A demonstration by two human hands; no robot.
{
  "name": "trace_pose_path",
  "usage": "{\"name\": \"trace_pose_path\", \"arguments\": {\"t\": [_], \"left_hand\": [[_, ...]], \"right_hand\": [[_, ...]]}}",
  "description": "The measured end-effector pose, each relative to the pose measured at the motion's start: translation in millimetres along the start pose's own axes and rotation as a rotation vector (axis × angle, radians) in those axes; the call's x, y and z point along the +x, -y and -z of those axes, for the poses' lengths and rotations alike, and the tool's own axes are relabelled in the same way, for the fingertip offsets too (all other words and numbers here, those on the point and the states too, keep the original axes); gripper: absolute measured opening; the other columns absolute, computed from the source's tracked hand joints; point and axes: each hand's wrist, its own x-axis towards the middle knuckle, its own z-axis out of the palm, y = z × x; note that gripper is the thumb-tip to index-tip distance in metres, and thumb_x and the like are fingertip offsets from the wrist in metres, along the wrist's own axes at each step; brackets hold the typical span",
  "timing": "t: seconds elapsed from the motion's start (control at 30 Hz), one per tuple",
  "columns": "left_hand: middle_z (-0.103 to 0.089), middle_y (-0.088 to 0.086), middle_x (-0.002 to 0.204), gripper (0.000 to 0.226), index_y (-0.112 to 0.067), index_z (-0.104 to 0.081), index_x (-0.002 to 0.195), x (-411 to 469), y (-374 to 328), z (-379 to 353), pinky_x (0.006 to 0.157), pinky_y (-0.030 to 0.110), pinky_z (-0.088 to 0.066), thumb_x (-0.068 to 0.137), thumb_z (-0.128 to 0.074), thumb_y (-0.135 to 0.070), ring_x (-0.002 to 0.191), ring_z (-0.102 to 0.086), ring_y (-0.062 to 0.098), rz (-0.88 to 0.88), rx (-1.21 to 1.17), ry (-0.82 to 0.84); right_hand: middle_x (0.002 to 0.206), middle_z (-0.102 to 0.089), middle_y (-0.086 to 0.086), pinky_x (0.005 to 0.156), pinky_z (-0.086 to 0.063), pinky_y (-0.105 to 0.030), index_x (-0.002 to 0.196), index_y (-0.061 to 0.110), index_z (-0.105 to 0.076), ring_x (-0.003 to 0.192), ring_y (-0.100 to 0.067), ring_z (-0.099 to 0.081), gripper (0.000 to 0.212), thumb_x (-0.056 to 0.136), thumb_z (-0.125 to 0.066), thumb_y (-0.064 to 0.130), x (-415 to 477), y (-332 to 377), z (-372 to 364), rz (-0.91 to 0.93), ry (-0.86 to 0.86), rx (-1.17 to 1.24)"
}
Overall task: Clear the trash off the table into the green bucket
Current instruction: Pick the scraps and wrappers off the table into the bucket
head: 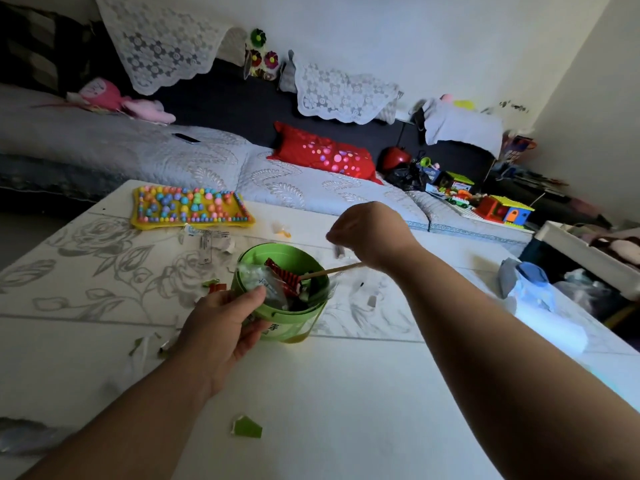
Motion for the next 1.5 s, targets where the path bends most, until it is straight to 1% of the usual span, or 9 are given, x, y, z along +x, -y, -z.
{"name": "trace_pose_path", "arguments": {"t": [0.27,0.43,0.5,0.6,0.87,1.07,1.27,1.4,1.5], "left_hand": [[-0.067,0.004,0.086,0.011,-0.016,-0.062,0.091,1,5,-13,0.041,0.017,-0.048,0.083,-0.068,-0.021,0.073,-0.063,0.017,-0.054,-0.057,-0.036],[-0.067,0.003,0.081,0.008,-0.016,-0.063,0.089,3,8,-19,0.04,0.016,-0.046,0.084,-0.067,-0.02,0.072,-0.062,0.016,-0.081,-0.082,-0.06],[-0.067,0.004,0.084,0.009,-0.015,-0.063,0.091,6,11,-20,0.04,0.016,-0.046,0.084,-0.066,-0.019,0.072,-0.062,0.017,-0.072,-0.077,-0.059],[-0.067,0.005,0.086,0.011,-0.015,-0.063,0.093,12,16,-20,0.038,0.016,-0.046,0.083,-0.066,-0.018,0.07,-0.062,0.017,-0.061,-0.064,-0.084],[-0.07,0.004,0.088,0.014,-0.017,-0.062,0.097,26,24,-22,0.04,0.016,-0.047,0.083,-0.064,-0.018,0.077,-0.063,0.021,-0.054,-0.066,-0.122],[-0.071,-0.001,0.078,0.011,-0.019,-0.063,0.088,32,26,-21,0.039,0.015,-0.046,0.077,-0.065,-0.02,0.07,-0.064,0.017,-0.049,-0.097,-0.097],[-0.07,-0.001,0.074,0.037,-0.014,-0.064,0.101,27,25,-20,0.037,0.016,-0.045,0.066,-0.067,-0.023,0.052,-0.064,0.009,-0.073,-0.046,-0.056],[-0.067,0.002,0.087,0.019,-0.015,-0.065,0.1,24,22,-19,0.04,0.015,-0.046,0.081,-0.065,-0.02,0.065,-0.062,0.013,-0.081,-0.046,-0.048],[-0.066,-0.001,0.083,0.005,-0.019,-0.064,0.09,20,17,-19,0.04,0.014,-0.046,0.085,-0.064,-0.02,0.068,-0.062,0.013,-0.086,-0.058,-0.055]], "right_hand": [[0.092,-0.068,-0.027,0.076,-0.054,-0.042,0.088,-0.003,-0.07,0.087,-0.04,-0.067,0.024,0.08,-0.064,0.019,-6,-132,39,-0.37,-0.207,0.064],[0.096,-0.068,-0.014,0.072,-0.042,-0.028,0.079,0.013,-0.069,0.09,-0.027,-0.063,0.014,0.087,-0.058,0.019,-7,-200,18,-0.522,-0.029,-0.05],[0.112,-0.065,-0.012,0.084,-0.043,-0.028,0.1,0.015,-0.069,0.111,-0.028,-0.059,0.019,0.088,-0.058,0.025,-6,-219,-9,-0.52,0.079,-0.126],[0.146,-0.043,-0.011,0.104,-0.035,-0.03,0.142,0.012,-0.039,0.134,-0.026,-0.041,0.062,0.09,-0.057,0.039,-4,-240,-50,-0.56,0.19,-0.176],[0.16,0.001,-0.014,0.119,-0.006,-0.046,0.152,0.026,-0.008,0.147,-0.035,-0.004,0.079,0.09,-0.042,0.061,31,-280,-70,-0.644,0.254,-0.216],[0.147,-0.04,-0.009,0.107,-0.037,-0.037,0.141,0.03,-0.04,0.13,-0.029,-0.044,0.061,0.087,-0.046,0.058,30,-288,-83,-0.453,0.254,-0.189],[0.142,-0.043,-0.015,0.103,-0.041,-0.041,0.136,0.018,-0.039,0.131,-0.03,-0.041,0.061,0.087,-0.045,0.055,11,-241,-93,-0.298,0.305,-0.278],[0.148,-0.042,0.001,0.11,-0.03,-0.035,0.131,0.029,-0.05,0.147,-0.024,-0.016,0.053,0.092,-0.03,0.058,-23,-211,-93,-0.205,0.398,-0.322],[0.138,-0.049,0.001,0.1,-0.037,-0.031,0.118,0.031,-0.055,0.138,-0.022,-0.035,0.05,0.089,-0.032,0.064,-51,-186,-97,-0.181,0.358,-0.265]]}}
